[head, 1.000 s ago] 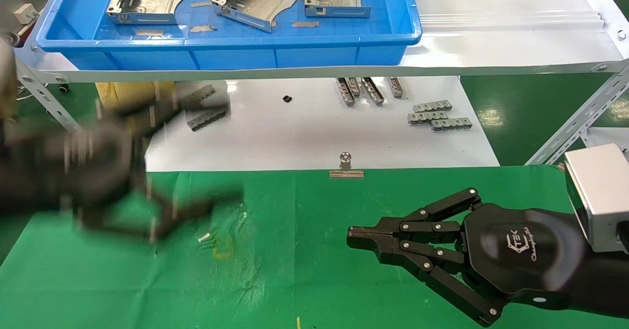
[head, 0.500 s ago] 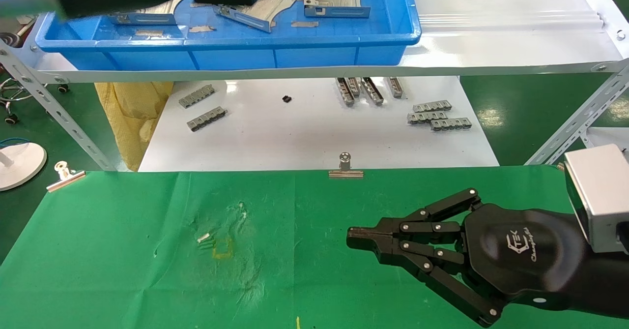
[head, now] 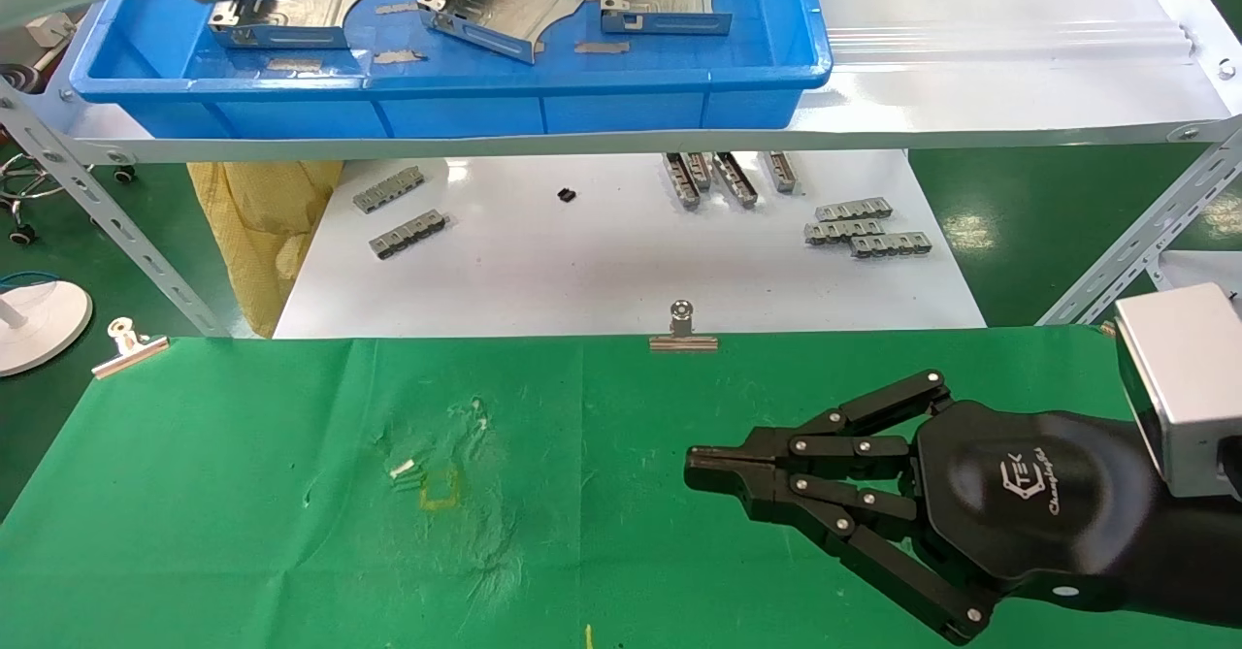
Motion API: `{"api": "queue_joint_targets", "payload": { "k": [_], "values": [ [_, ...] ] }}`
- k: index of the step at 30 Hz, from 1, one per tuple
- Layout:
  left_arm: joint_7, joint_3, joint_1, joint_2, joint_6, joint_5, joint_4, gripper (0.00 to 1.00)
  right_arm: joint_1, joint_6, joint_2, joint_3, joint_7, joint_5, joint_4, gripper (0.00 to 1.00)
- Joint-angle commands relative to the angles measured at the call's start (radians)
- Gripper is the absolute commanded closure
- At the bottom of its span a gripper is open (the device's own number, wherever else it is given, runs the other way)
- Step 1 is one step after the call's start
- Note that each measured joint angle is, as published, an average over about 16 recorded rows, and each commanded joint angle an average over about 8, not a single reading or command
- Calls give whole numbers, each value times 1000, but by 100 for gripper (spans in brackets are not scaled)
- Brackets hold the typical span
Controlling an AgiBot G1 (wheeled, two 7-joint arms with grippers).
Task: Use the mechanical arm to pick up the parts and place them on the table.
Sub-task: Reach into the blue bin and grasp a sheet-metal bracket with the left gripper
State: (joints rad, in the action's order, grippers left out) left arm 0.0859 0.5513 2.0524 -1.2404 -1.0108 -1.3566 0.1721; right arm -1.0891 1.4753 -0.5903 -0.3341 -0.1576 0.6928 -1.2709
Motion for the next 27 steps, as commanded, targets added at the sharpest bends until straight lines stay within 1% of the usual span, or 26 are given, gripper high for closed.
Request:
{"api": "queue_joint_targets", "payload": {
  "k": [1, 4, 5, 7, 16, 27],
  "values": [
    [-3, 6, 15, -13, 9, -10, -50, 43, 0, 0, 0, 0, 0, 0, 0, 0],
    [11, 28, 32, -28, 29, -42, -93, 80, 0, 0, 0, 0, 0, 0, 0, 0],
    [16, 34, 36, -32, 38, -51, -104, 90, 0, 0, 0, 0, 0, 0, 0, 0],
    [27, 44, 45, -41, 58, -66, -124, 100, 0, 0, 0, 0, 0, 0, 0, 0],
    [84, 68, 70, -66, 115, -101, -177, 100, 0, 0, 0, 0, 0, 0, 0, 0],
    [106, 71, 69, -78, 143, -105, -177, 100, 0, 0, 0, -1, 0, 0, 0, 0]
  ]
}}
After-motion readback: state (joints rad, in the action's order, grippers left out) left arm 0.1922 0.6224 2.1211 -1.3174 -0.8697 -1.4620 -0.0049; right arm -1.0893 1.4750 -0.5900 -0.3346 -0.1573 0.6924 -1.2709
